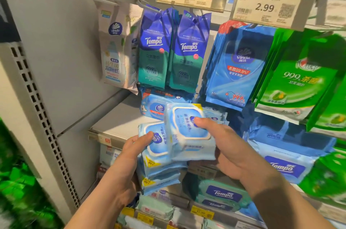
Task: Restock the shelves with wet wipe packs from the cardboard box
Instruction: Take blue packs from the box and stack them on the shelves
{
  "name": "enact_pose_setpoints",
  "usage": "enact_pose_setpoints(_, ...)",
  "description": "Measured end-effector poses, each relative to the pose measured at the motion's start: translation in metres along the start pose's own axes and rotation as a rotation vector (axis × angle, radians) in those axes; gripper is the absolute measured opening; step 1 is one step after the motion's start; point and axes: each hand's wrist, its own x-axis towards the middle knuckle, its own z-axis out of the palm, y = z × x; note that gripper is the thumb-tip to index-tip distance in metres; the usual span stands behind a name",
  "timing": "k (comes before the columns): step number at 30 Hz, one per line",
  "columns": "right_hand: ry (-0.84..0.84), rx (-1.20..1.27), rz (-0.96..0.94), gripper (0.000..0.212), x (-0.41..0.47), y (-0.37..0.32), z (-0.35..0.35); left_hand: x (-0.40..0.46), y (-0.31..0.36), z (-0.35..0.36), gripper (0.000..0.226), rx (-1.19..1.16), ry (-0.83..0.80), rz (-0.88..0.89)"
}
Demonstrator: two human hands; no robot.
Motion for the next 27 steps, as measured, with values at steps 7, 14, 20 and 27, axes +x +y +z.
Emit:
enact_pose_setpoints(7,0.427,-0.69,-0.286,0.045,0.003,0.01,-0.059,0.012,0.004,-0.015,0.053,0.104,0.144,-0.103)
enact_pose_setpoints(14,0.163,-1.44,-0.529,0.068,0.011,0.017,-0.075,0.016,-0.002,-0.015,0.05,0.108,0.14,-0.152)
enact_pose_setpoints(20,0.097,-1.536,-0.438,0.071,0.02,0.029,-0.067,0.017,-0.006,-0.013,0.046,0.08,0.128,-0.157)
enact_pose_setpoints(27,0.232,-1.658,-0.42,0.071,0.021,0.045,-0.065,0.023,-0.002,-0.012,0.047,0.048,0.099,-0.158)
